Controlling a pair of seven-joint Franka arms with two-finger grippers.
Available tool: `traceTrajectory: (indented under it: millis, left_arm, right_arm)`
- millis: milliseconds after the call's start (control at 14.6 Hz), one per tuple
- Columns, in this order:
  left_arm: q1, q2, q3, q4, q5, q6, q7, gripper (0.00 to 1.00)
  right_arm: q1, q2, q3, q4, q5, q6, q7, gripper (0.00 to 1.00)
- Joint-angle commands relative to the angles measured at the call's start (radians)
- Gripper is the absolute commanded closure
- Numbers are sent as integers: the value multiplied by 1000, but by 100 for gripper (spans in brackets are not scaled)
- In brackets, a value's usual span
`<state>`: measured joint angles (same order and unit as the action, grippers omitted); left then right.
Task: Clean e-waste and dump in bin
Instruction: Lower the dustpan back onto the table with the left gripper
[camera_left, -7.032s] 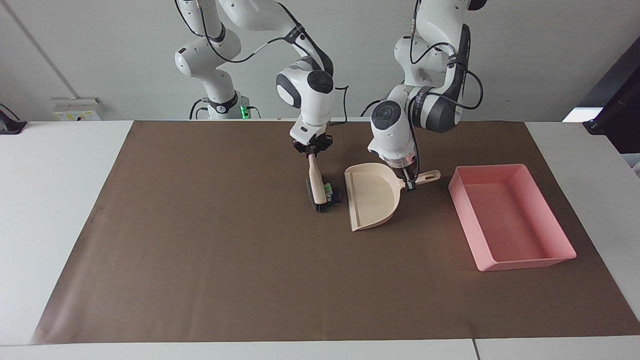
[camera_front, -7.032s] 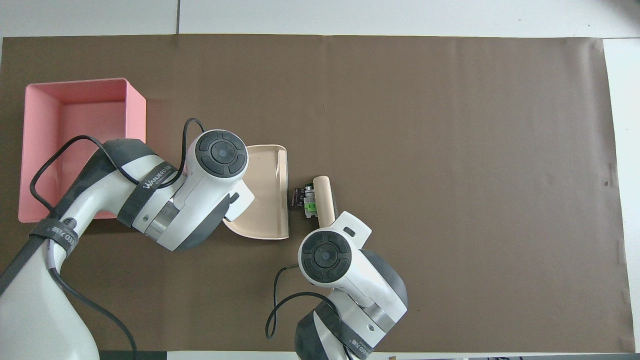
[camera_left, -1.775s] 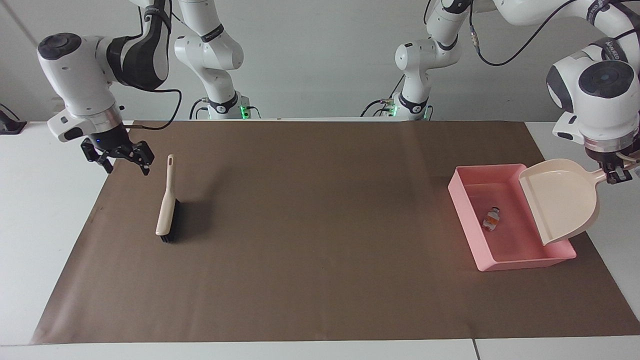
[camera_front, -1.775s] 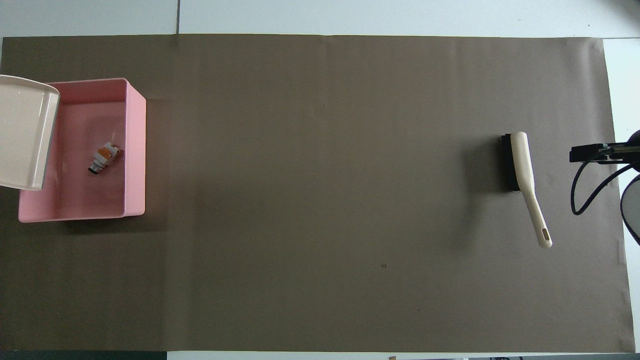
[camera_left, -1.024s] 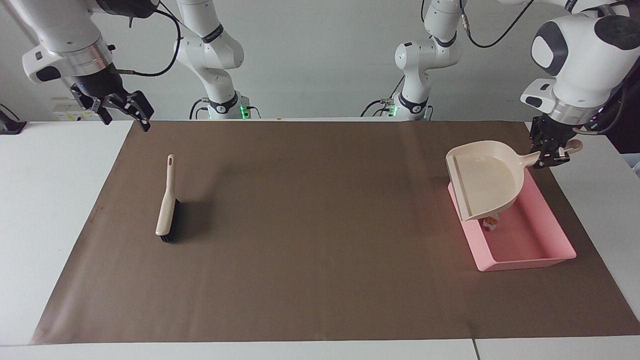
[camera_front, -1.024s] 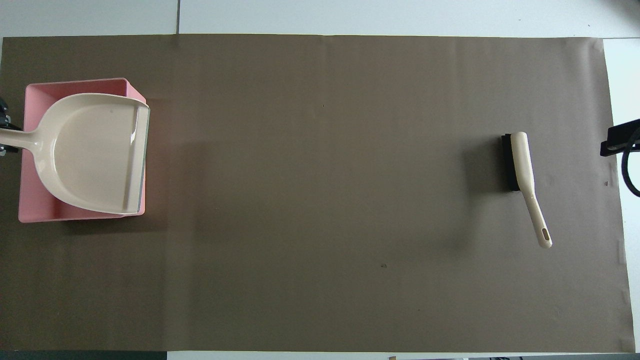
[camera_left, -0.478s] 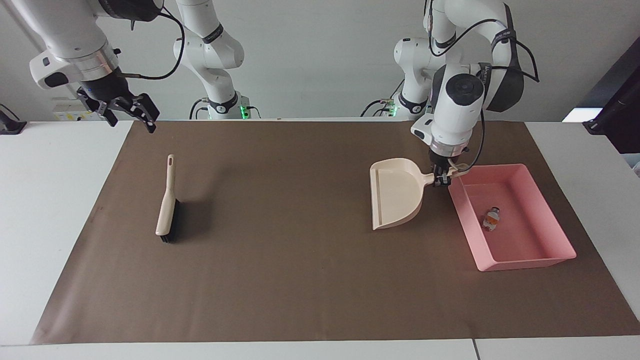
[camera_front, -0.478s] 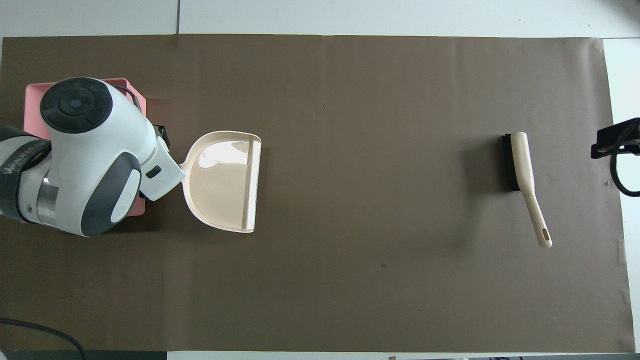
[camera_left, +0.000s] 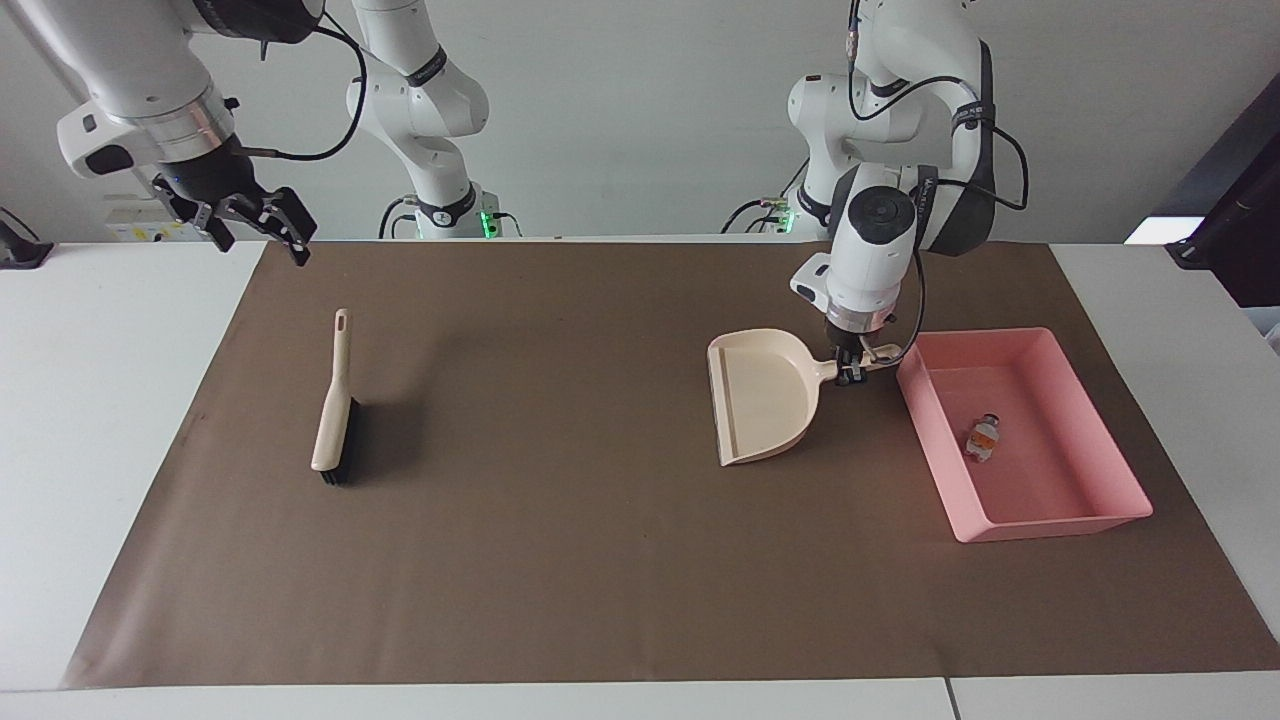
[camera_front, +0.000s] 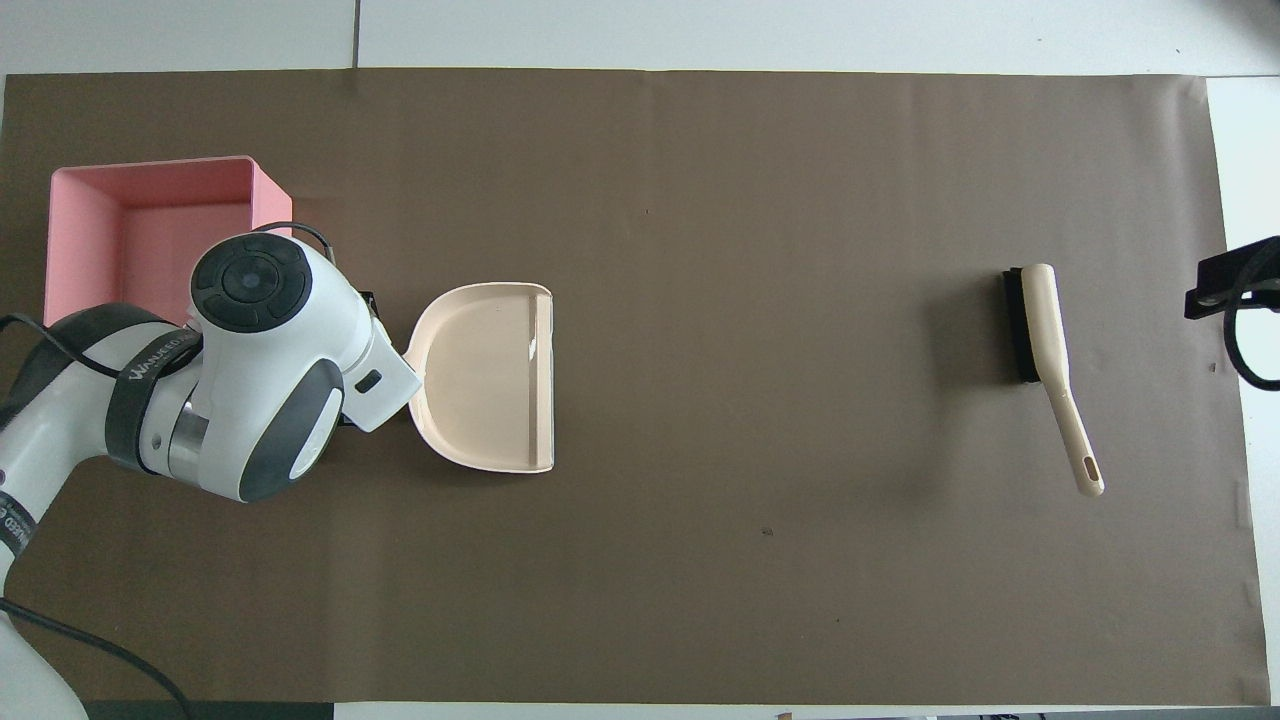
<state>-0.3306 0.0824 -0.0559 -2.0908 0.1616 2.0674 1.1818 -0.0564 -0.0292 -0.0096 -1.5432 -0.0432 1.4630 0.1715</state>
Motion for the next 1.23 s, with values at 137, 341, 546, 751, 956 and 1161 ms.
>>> traceTrajectory:
  millis: [137,341,546,751,956,1161]
  left_arm:
    - [-54,22,11,-34,4,20,-74,81]
    - [-54,11,13,-20,12,-6,-90,48]
    - [-41,-29,16,-15,12,-48,-222,5]
    - [8,-84,22,-15,12,-137,-446,3]
    - [76,-113,22,-11,10,-205,-684,2]
    - [177,-110,21,43,7,-205,-819,2]
  right_arm:
    - [38,-3,-15,-5,19,-10,54,0]
    - [38,-5,-15,-6,19,-10,49,0]
    - [38,-5,-13,-9,19,-10,48,0]
    - [38,-5,-13,-9,19,-10,48,0]
    - [38,-5,-13,-8,19,-10,48,0]
    - [37,-5,-13,-9,20,-13,45,0]
